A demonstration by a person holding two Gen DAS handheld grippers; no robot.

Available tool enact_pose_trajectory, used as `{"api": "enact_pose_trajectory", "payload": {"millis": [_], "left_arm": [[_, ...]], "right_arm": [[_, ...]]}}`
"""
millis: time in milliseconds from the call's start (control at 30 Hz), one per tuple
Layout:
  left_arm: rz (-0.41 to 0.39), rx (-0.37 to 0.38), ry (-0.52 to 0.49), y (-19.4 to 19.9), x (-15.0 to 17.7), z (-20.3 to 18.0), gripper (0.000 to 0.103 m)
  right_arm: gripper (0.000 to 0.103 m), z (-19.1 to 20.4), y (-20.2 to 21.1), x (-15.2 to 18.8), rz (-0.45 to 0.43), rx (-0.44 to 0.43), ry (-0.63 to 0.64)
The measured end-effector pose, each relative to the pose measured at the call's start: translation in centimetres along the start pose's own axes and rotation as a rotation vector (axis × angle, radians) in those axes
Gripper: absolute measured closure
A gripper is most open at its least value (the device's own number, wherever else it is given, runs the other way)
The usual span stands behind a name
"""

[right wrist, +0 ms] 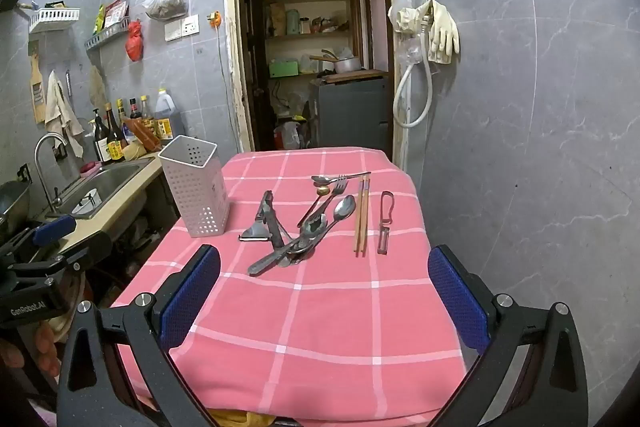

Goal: Organize utensils
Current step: 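Move both tools toward the utensils lying on the pink cloth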

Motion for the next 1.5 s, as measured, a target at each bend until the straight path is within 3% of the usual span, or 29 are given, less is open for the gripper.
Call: {"api": "enact_pose_trajectory", "payload": {"millis": [400, 733, 1133, 1500], "left_arm": [[0.000, 0.005, -0.011, -2.3, -1.5, -1.3, 0.001], [-0.058, 0.021, -0.038, -5.7, -6.1, -2.6, 0.001], [-0.128, -0.002, -0.025, -15.4, -12.4, -5.3, 0.001], [-0.031, 0.019, -0.043, -26.8, -13.5, -7.9, 0.001]], "right_arm": [[0.001, -0.5, -0.8, -0.8, -0.016, 0.005, -0.013], [0.001, -3.7, -4.9, -6.6, -0.095, -0.007, -0.050], [0.001, -7.2, -14.6, -13.7, -0.137, -0.051, -0.017], [0.001, -11.6, -27.7, -13.6, -0.015, -0.067, -0.042]]}}
Point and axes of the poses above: each gripper's, at about its wrist camera, not at the fingertips, and y roughly against the way its jaws point, z to its left, x to its underside, the point moved 4 cm from there along -y, roughly the way its jaws point, and after that the axes turned 8 degrees about -y, right-handed, at the moved point
